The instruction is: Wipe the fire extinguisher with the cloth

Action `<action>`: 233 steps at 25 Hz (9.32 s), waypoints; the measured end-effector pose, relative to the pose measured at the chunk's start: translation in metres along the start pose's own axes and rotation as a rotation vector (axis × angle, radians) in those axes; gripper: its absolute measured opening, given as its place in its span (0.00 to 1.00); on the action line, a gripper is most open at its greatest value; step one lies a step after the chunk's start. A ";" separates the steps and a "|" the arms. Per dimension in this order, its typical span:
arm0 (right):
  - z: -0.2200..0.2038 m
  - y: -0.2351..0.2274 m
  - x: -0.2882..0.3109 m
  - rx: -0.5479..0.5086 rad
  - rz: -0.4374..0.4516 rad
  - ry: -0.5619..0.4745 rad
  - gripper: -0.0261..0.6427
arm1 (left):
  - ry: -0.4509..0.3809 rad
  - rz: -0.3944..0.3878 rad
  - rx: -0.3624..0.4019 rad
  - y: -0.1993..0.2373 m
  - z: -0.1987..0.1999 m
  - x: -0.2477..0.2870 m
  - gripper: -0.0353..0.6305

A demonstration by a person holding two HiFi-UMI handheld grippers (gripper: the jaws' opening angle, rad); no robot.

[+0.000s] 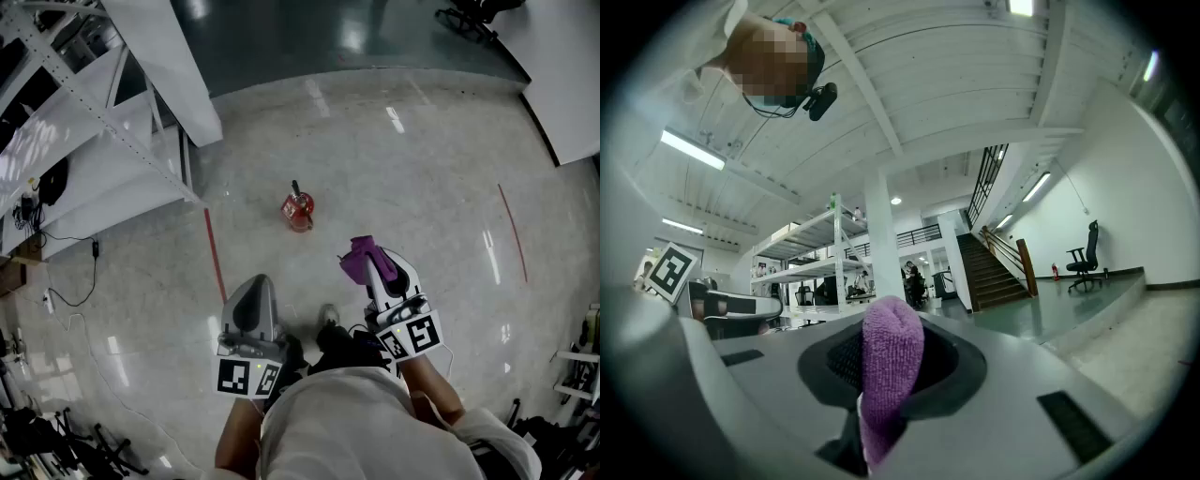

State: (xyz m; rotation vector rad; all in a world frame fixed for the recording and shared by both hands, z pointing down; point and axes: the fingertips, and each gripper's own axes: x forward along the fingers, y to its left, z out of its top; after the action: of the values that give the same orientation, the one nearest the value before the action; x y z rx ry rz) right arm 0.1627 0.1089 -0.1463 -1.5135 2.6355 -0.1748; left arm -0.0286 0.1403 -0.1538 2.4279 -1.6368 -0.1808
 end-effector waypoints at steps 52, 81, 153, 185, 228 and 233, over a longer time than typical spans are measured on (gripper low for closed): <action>-0.550 -0.164 0.227 -0.359 -0.019 -0.014 0.14 | 0.058 -0.070 -0.056 0.205 -0.521 0.162 0.06; -0.764 -0.086 0.261 -0.800 0.197 0.279 0.14 | 0.017 -0.063 -0.082 0.230 -0.581 0.125 0.06; -0.744 -0.135 0.211 -0.778 0.333 -0.013 0.14 | 0.036 -0.064 -0.077 0.218 -0.577 0.127 0.06; -0.872 -0.103 0.202 -0.125 0.435 0.167 0.14 | 0.041 -0.022 -0.072 0.244 -0.579 0.106 0.06; -0.633 -0.174 0.360 -0.401 0.005 0.204 0.14 | 0.020 -0.021 -0.077 0.208 -0.580 0.182 0.06; -0.640 -0.157 0.354 -0.421 0.051 0.233 0.14 | 0.019 -0.021 -0.066 0.210 -0.579 0.180 0.06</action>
State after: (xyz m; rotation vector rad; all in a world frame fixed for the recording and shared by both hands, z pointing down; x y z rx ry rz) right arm 0.0285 -0.2435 0.5002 -1.6211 3.0385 0.2383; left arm -0.0250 -0.0428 0.4615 2.3909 -1.5727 -0.2117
